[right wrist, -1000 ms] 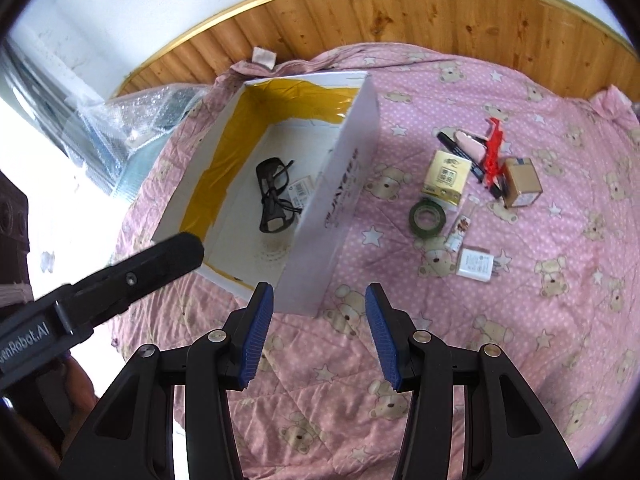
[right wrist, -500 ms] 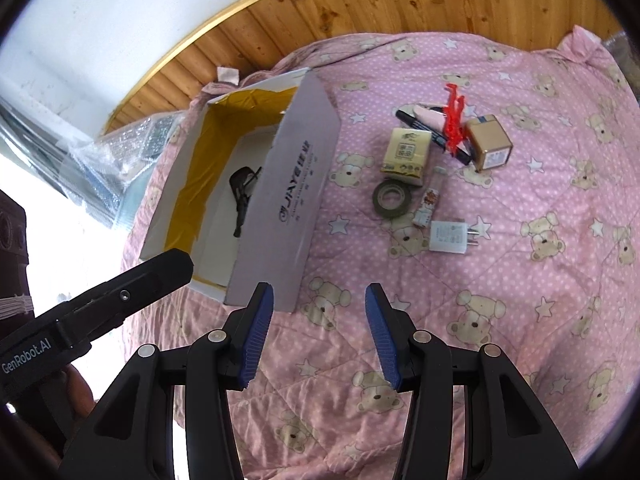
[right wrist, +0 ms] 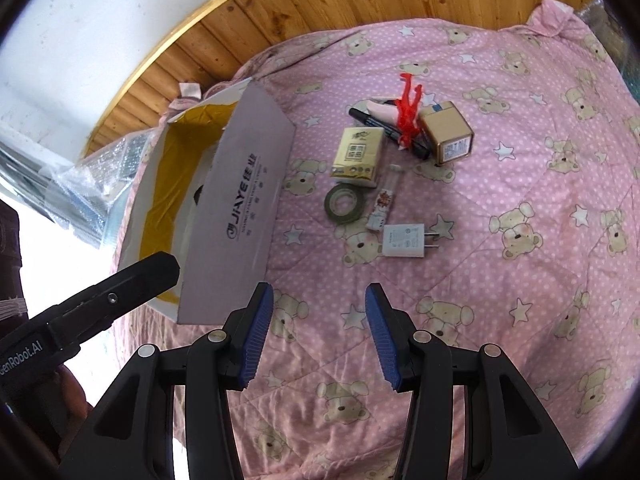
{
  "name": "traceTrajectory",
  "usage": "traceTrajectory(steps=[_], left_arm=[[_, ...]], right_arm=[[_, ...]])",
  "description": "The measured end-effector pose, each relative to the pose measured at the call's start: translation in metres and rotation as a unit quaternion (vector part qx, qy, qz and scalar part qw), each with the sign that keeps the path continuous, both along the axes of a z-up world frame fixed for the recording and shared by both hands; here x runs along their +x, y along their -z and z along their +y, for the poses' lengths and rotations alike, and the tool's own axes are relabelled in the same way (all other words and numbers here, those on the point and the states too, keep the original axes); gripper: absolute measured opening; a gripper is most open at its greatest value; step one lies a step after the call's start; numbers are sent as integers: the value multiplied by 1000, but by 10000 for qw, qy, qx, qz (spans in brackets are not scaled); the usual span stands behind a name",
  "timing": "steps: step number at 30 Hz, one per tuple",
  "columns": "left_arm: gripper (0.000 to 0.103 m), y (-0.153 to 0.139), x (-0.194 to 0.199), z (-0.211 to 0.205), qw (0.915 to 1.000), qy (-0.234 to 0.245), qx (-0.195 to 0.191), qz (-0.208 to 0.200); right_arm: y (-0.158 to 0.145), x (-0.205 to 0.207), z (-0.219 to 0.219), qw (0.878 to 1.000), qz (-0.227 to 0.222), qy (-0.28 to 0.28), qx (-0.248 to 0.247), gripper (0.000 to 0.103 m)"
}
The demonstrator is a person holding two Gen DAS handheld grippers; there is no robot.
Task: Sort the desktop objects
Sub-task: 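Move both open tools back toward the remaining items on the quilt, then grasp the green tape roll with the left tool while the right grasps the white charger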
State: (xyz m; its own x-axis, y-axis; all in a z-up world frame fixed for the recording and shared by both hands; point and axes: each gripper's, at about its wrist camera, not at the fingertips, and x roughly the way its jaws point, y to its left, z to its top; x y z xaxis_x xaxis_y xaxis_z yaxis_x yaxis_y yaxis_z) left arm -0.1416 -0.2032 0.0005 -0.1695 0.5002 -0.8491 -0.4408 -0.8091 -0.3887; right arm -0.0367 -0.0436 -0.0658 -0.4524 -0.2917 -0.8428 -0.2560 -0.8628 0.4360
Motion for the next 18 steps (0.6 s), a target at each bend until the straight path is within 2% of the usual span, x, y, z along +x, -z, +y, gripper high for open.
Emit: traceTrajectory(steps=[18], left_arm=[[48,46,-27,52,9978,430,-304,-411]], right_arm=[[53,-18,28,9979,-539,310,-197,51]])
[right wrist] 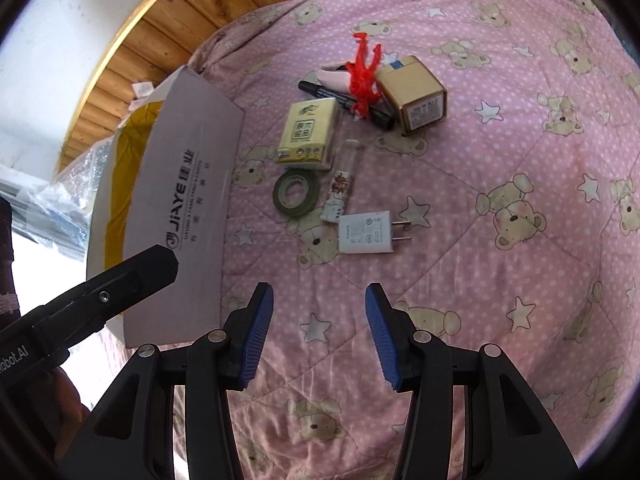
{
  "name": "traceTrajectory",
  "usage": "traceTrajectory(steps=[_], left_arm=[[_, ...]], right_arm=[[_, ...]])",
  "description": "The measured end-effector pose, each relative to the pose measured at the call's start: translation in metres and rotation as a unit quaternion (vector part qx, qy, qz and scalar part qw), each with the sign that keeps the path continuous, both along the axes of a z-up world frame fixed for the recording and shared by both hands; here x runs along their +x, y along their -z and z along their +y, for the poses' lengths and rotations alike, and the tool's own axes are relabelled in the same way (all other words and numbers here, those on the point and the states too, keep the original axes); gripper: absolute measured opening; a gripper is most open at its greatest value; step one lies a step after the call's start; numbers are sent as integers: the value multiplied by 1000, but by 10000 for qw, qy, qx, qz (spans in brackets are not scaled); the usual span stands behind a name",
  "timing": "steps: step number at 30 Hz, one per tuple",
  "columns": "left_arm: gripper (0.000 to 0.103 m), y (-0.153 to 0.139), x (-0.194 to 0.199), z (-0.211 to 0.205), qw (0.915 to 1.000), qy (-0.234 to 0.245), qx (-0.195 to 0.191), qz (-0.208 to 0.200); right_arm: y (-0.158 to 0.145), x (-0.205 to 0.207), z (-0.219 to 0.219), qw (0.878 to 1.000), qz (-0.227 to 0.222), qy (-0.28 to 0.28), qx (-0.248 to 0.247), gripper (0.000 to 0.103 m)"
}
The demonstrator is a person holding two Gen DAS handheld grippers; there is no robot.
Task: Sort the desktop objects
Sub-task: 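Grasp the green tape roll with the left tool while the right grasps the white charger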
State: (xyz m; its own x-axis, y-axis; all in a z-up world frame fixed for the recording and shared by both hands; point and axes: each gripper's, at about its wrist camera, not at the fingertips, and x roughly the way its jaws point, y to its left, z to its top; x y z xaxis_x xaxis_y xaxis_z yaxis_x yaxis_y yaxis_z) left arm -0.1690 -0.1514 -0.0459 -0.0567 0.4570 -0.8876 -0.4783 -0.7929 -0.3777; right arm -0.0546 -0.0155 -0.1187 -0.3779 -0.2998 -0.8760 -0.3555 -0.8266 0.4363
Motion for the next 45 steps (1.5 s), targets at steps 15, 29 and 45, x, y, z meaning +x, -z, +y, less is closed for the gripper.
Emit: traceTrajectory(steps=[15,29,45], left_arm=[[48,42,-27,36,9989,170,-323,-305],[48,78,-50,41,9962,66,-657,-571],[64,114,-66,73,9939,158,-954,-531]], right_arm=[[29,-31,13,9998,-182,19,-86,51],[47,-58,3,9989,-229,-255,325,51],[72,-40,9,9974,-508,-279,433,51]])
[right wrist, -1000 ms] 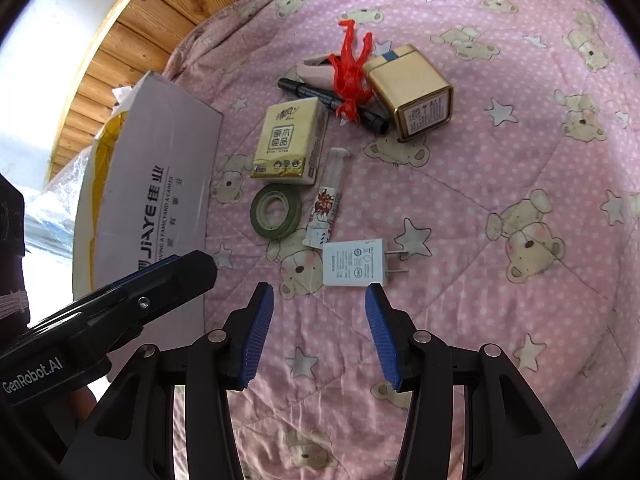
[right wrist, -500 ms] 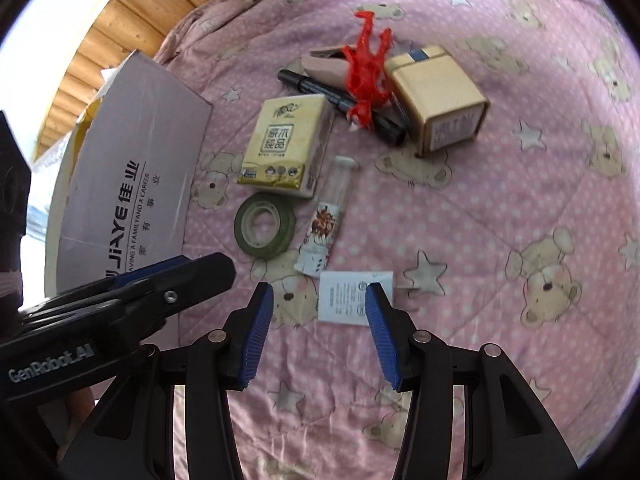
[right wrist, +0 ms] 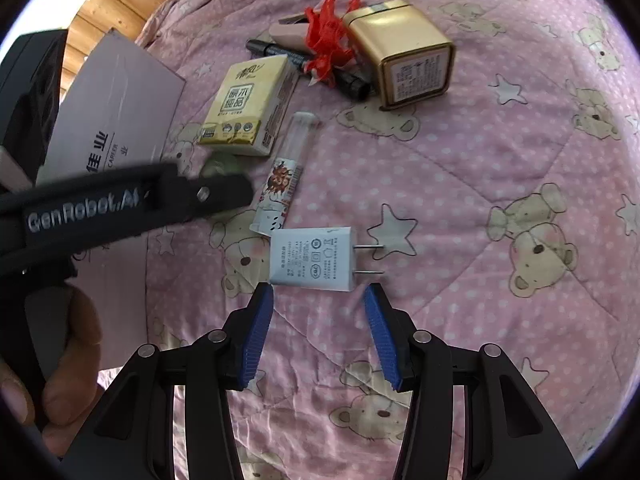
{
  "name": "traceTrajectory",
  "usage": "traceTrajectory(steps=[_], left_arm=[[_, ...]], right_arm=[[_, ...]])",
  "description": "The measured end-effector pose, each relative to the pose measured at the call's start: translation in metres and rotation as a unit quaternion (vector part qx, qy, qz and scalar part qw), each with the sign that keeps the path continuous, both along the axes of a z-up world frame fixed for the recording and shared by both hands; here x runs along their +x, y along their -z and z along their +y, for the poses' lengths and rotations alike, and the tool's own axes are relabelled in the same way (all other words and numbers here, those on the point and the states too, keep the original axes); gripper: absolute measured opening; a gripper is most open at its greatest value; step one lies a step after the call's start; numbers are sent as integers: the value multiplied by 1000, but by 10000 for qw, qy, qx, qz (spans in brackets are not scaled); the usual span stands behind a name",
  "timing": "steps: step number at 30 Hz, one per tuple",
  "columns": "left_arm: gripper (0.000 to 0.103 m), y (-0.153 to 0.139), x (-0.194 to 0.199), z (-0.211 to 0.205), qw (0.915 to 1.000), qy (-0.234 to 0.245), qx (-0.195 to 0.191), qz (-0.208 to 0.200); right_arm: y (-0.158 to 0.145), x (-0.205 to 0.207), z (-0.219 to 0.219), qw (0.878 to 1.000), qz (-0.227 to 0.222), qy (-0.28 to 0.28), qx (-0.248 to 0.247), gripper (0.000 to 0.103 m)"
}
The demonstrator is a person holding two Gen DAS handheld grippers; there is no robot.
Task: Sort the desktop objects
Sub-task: 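Grasp the green tape roll with the left tool while the right grasps the white charger, then carry the tape roll and charger in both tools over the cardboard box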
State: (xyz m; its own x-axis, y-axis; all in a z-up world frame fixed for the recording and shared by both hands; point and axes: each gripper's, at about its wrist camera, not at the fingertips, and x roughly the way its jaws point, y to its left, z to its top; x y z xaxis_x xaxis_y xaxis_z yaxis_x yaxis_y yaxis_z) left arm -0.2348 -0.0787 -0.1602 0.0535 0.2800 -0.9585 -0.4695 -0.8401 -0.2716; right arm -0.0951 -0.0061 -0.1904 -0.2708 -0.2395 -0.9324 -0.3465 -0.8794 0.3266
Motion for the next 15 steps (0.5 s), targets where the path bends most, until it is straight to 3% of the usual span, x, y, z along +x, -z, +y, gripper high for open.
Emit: traceTrajectory(steps=[6,8,10,15], left_arm=[[64,7,-8,0,10000,-76,-10,15],[63,7,-8,-1,10000,-72,16,66],[51,6,-7,-3,9998,-60,-66,167],[49,0,-6,-23,9997,-202,83,118]], right_arm=[[1,-8,1,9999,78,-25,70,53],[1,-9,0,9998,92,-67,155,49],[1,-9,0,9998,108,-74,156,48],[-4,-2,7,9998,201,56,-33,47]])
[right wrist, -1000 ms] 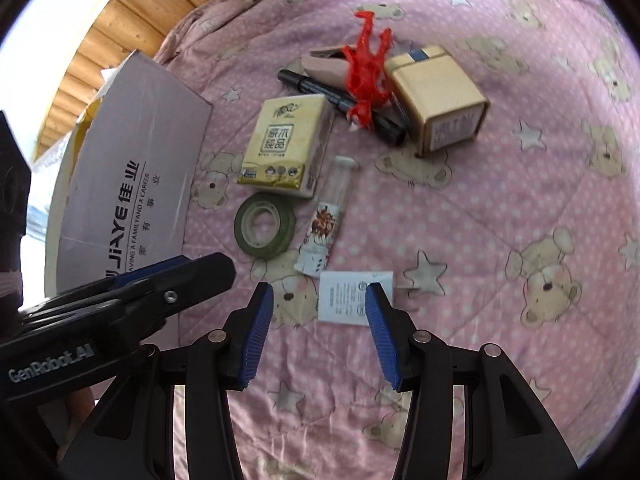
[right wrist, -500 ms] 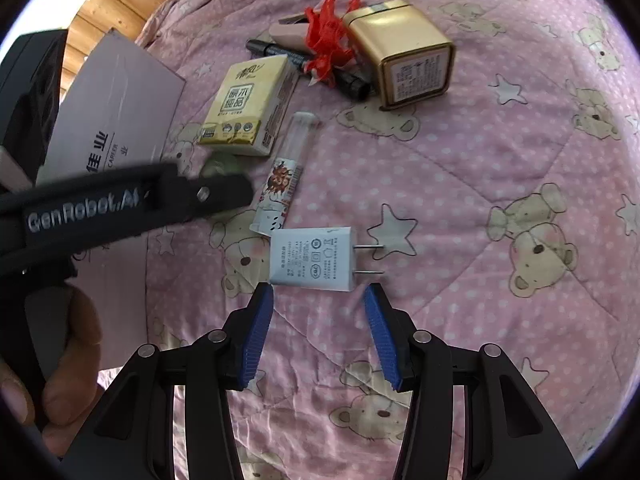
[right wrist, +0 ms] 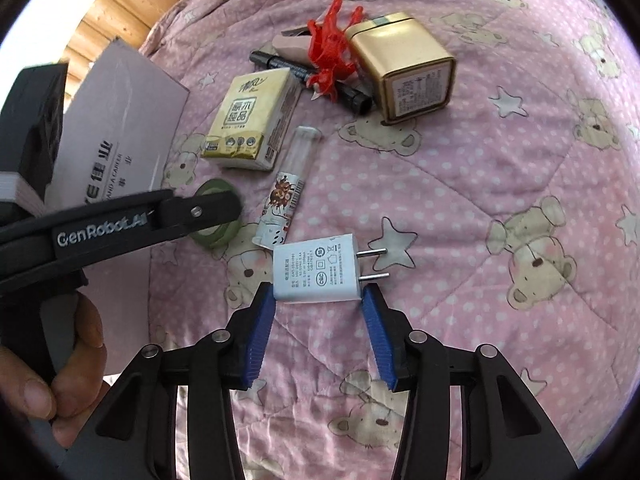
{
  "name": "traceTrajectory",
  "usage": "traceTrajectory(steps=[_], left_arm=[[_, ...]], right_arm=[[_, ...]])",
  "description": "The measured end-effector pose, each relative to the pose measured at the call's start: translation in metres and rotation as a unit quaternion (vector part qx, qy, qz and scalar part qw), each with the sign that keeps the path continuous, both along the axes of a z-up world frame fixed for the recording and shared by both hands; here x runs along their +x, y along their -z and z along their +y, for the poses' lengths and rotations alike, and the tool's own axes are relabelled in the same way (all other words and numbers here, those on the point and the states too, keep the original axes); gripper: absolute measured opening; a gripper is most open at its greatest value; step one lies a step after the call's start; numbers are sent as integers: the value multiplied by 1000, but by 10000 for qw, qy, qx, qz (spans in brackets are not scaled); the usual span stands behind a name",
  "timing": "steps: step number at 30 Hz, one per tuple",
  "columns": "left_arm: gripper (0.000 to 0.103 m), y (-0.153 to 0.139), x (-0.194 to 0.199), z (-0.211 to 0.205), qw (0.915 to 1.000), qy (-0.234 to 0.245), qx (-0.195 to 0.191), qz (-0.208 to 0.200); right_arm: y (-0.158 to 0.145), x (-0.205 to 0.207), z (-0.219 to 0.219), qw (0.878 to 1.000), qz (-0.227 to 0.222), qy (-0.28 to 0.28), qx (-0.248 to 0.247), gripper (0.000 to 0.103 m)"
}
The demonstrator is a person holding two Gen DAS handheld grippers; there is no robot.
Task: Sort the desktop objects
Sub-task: 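Carry the tape roll and charger in both tools over the cardboard box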
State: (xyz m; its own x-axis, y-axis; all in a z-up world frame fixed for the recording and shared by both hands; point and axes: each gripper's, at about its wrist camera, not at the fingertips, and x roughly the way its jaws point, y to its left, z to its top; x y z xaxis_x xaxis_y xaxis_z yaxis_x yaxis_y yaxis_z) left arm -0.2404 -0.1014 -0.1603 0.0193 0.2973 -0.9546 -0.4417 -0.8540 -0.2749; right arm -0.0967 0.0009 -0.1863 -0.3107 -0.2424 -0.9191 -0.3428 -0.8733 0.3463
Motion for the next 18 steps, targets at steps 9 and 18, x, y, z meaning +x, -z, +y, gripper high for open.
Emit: traceTrajectory(steps=[9,18], left_arm=[[49,-28,18,-13,9994,-82,319,41],[49,-55,23,-19,9983,-163,527,163]], right_arm=[[-18,3,-4,9998,181,24,-82,47],[-38,19,-3,9995,276,65,-146,46]])
